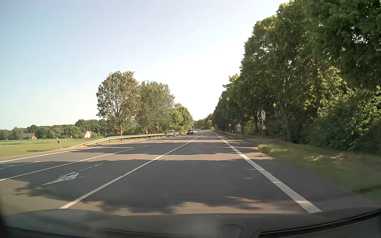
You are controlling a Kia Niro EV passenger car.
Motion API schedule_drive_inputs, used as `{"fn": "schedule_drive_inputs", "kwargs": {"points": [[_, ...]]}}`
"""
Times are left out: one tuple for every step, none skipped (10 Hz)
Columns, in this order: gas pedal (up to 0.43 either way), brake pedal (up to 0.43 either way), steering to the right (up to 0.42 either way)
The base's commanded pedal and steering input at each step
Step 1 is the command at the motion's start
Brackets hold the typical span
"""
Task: Follow the waypoints while adhering to traffic rules and regulations
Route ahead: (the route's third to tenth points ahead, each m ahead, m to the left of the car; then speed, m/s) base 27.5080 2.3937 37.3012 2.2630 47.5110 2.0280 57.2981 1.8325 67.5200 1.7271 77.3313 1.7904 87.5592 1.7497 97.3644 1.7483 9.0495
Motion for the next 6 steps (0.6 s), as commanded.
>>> {"fn": "schedule_drive_inputs", "kwargs": {"points": [[0.28,0.006,-0.015],[0.28,0.006,-0.004],[0.28,0.006,0.003],[0.28,0.006,0.011],[0.28,0.006,0.014],[0.28,0.006,0.013]]}}
